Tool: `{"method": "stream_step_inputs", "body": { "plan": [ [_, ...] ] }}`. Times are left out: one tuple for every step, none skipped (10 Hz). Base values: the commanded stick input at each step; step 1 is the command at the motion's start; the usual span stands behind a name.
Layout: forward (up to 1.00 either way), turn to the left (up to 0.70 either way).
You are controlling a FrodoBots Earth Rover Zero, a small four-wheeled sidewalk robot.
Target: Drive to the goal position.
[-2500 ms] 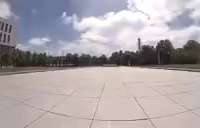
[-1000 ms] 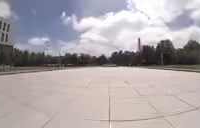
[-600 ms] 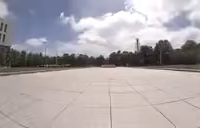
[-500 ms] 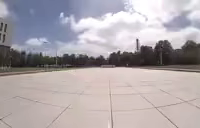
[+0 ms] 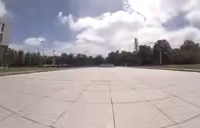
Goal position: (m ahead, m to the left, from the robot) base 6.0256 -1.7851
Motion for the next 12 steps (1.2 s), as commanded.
{"method": "stream_step_inputs", "body": {
  "plan": [
    [1.00,-0.06],
    [1.00,-0.02],
    [1.00,-0.05],
    [1.00,0.00],
    [1.00,-0.15],
    [1.00,-0.07],
    [1.00,-0.03],
    [1.00,-0.01],
    [1.00,0.00],
    [1.00,0.00],
    [1.00,0.00],
    [1.00,0.00]
  ]
}}
